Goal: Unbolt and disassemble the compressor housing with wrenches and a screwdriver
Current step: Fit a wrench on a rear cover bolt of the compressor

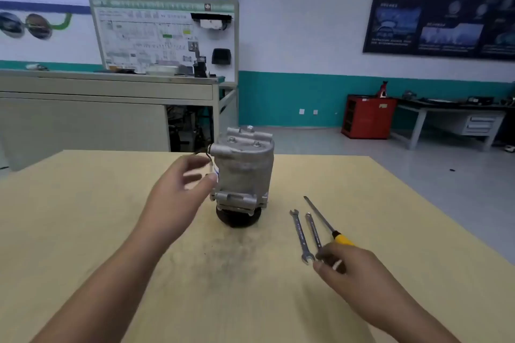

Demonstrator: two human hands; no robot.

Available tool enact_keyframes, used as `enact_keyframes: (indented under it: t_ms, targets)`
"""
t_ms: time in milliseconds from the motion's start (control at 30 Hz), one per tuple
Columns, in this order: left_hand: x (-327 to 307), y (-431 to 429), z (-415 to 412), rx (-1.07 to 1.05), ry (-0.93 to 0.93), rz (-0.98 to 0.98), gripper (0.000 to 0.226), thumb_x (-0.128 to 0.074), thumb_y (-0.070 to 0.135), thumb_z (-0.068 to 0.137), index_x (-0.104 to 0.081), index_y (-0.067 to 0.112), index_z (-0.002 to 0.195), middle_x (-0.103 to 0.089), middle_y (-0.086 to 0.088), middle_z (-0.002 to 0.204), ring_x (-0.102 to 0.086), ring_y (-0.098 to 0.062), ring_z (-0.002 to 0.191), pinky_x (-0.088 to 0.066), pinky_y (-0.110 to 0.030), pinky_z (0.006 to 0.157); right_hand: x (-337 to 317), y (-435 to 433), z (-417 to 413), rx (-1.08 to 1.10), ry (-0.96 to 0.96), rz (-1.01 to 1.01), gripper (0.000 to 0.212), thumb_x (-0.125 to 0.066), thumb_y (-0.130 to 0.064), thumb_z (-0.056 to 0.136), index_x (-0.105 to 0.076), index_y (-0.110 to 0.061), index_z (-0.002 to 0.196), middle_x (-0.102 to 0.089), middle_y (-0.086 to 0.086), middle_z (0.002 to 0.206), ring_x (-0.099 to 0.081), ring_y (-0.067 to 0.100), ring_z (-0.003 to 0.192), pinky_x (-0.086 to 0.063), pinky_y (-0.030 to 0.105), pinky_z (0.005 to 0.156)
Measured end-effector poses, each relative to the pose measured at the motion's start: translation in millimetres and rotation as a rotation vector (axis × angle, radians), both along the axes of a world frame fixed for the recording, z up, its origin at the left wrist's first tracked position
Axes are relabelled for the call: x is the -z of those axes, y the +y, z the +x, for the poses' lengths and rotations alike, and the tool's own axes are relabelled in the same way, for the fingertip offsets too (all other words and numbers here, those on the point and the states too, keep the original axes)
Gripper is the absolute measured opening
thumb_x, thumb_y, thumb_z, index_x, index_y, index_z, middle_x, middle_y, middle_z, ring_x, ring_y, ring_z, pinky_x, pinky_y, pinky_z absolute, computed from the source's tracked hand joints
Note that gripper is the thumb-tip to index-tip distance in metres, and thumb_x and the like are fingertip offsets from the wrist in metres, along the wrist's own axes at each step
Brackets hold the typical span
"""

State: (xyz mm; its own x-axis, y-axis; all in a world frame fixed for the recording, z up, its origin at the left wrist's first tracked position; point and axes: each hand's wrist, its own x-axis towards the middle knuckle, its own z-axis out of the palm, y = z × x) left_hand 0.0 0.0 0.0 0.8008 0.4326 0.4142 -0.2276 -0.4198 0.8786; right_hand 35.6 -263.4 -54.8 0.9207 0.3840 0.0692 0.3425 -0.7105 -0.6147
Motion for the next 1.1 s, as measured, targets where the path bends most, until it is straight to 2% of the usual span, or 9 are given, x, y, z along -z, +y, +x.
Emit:
enact_keyframes:
  t_ms: [167, 300, 400, 533, 567, 733, 833, 1000, 1100]
  targets:
    - [-19, 9, 63, -0.114, -0.014, 0.234, 0.069, -0.071, 0.043, 0.078, -0.037, 0.03, 0.137, -0.043, 0.01, 0.133, -0.041, -0.002, 0.114, -0.034, -0.024, 0.09, 15, 30, 60, 0.101, -0.107, -0.307, 0.032, -0.046, -0.026, 0.095, -0.05, -0.019, 0.126, -0.051, 0.001, 0.116, -0.054, 0.017, 0.099, -0.039, 0.025, 0.071]
    - [-29, 30, 98, 0.044, 0.136, 0.157, 0.082, -0.074, 0.049, 0.072, -0.034, 0.027, 0.14, -0.045, 0.004, 0.139, -0.047, -0.009, 0.109, -0.04, -0.025, 0.087, 25, 40, 90, 0.125, -0.105, -0.531, 0.042, -0.05, -0.016, 0.093, -0.041, -0.007, 0.133, -0.054, 0.007, 0.118, -0.053, 0.022, 0.096, -0.029, 0.025, 0.061]
    - [-39, 45, 110, 0.092, 0.361, 0.459, 0.092, -0.07, 0.063, 0.063, -0.034, 0.032, 0.142, -0.044, 0.0, 0.142, -0.05, -0.018, 0.114, -0.039, -0.024, 0.082, 30, 42, 103, 0.134, -0.103, -0.531, 0.044, -0.052, -0.011, 0.09, -0.042, -0.007, 0.133, -0.054, 0.008, 0.118, -0.053, 0.024, 0.107, -0.032, 0.024, 0.069]
    - [-55, 54, 122, 0.136, 0.498, 0.577, 0.113, -0.062, 0.076, 0.046, -0.026, 0.036, 0.145, -0.034, -0.006, 0.148, -0.043, -0.026, 0.127, -0.037, -0.034, 0.097, 31, 47, 106, 0.162, -0.033, -0.429, 0.01, -0.049, -0.004, 0.085, -0.045, -0.013, 0.083, -0.047, 0.0, 0.084, -0.057, 0.023, 0.088, -0.032, 0.025, 0.056]
    - [-56, 55, 124, 0.133, 0.505, 0.579, 0.114, -0.063, 0.075, 0.045, -0.028, 0.033, 0.145, -0.035, -0.006, 0.146, -0.044, -0.026, 0.125, -0.038, -0.034, 0.096, 31, 49, 107, 0.182, -0.012, -0.399, 0.02, -0.048, -0.005, 0.084, -0.037, -0.015, 0.072, -0.042, -0.002, 0.075, -0.054, 0.019, 0.075, -0.03, 0.024, 0.048]
    - [-40, 57, 128, 0.294, 0.422, 0.355, 0.083, -0.078, 0.064, 0.053, -0.043, 0.038, 0.125, -0.052, 0.006, 0.125, -0.055, -0.014, 0.109, -0.046, -0.025, 0.085, 32, 51, 113, 0.217, 0.018, -0.333, 0.018, -0.047, -0.012, 0.088, -0.041, -0.013, 0.071, -0.045, -0.001, 0.072, -0.047, 0.018, 0.068, -0.03, 0.025, 0.046]
    - [-28, 54, 126, 0.367, 0.312, 0.174, 0.064, -0.078, 0.054, 0.051, -0.05, 0.043, 0.107, -0.059, 0.016, 0.107, -0.058, 0.003, 0.093, -0.045, -0.011, 0.067, 27, 49, 115, 0.236, 0.027, -0.134, 0.01, -0.043, -0.011, 0.09, -0.051, -0.007, 0.087, -0.053, 0.004, 0.08, -0.047, 0.018, 0.068, -0.031, 0.025, 0.049]
    - [-25, 45, 120, 0.302, 0.246, 0.103, 0.067, -0.081, 0.06, 0.051, -0.051, 0.045, 0.109, -0.059, 0.017, 0.109, -0.059, -0.002, 0.095, -0.046, -0.018, 0.07, -2, 66, 103, 0.165, 0.274, 0.591, 0.013, -0.042, 0.0, 0.088, -0.052, -0.009, 0.086, -0.053, 0.003, 0.063, -0.049, 0.009, 0.044, -0.035, 0.021, 0.045]
    - [-26, 29, 113, 0.2, 0.238, 0.145, 0.073, -0.073, 0.067, 0.049, -0.047, 0.042, 0.112, -0.056, 0.02, 0.107, -0.057, 0.001, 0.092, -0.047, -0.012, 0.063, -15, 82, 95, 0.085, 0.255, 0.784, 0.016, -0.047, -0.003, 0.089, -0.057, -0.013, 0.096, -0.045, -0.005, 0.055, -0.04, 0.009, 0.044, -0.033, 0.025, 0.049]
